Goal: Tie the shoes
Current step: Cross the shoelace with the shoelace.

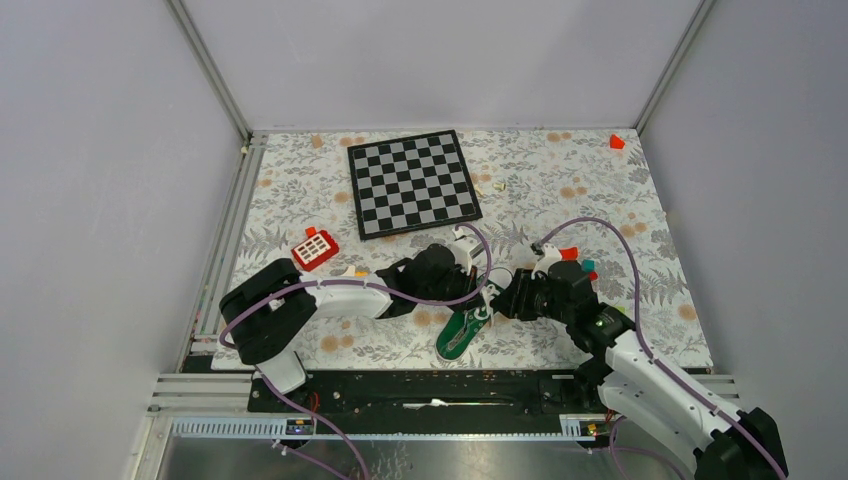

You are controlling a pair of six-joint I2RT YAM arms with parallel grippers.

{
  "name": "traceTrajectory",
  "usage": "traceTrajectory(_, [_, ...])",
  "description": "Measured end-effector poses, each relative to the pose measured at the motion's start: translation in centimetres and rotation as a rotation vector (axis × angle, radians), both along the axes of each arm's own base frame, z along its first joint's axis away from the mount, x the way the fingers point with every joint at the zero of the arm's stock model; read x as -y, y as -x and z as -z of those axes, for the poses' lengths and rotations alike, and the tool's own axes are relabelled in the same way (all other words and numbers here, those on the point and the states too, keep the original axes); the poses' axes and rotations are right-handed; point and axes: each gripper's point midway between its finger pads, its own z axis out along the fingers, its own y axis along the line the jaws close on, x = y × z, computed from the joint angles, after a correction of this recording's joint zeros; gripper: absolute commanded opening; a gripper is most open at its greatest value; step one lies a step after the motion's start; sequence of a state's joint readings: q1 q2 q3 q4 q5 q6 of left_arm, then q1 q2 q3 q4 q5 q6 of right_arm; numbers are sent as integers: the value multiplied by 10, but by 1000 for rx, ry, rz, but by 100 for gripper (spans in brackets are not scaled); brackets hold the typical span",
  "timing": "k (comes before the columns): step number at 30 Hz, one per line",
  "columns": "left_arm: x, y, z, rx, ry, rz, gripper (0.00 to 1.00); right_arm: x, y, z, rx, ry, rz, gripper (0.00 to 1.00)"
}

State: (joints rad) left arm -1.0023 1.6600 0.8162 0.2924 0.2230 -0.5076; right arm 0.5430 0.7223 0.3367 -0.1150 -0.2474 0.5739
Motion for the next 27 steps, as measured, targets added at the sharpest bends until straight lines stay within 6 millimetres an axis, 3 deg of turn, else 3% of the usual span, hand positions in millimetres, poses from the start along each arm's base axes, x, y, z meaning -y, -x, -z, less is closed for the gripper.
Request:
traceTrajectory(3, [0, 0, 0, -1, 0, -1, 0, -3, 1, -5, 1, -26, -6, 6])
traceTrajectory(5, [0, 0, 0, -1, 0, -4, 0, -7, 1, -8, 1, -49, -16, 3])
traceTrajectory(10, [0, -1, 0, -5, 1, -10, 0, -17, 1, -12, -10, -93, -42, 11])
traceTrajectory(19, [0, -1, 0, -5, 0, -12, 0, -30, 5, 1, -56, -89, -88, 15])
traceTrajectory(27, [0, -1, 0, -7, 1, -15, 0, -24, 11, 20, -97, -8, -80, 19])
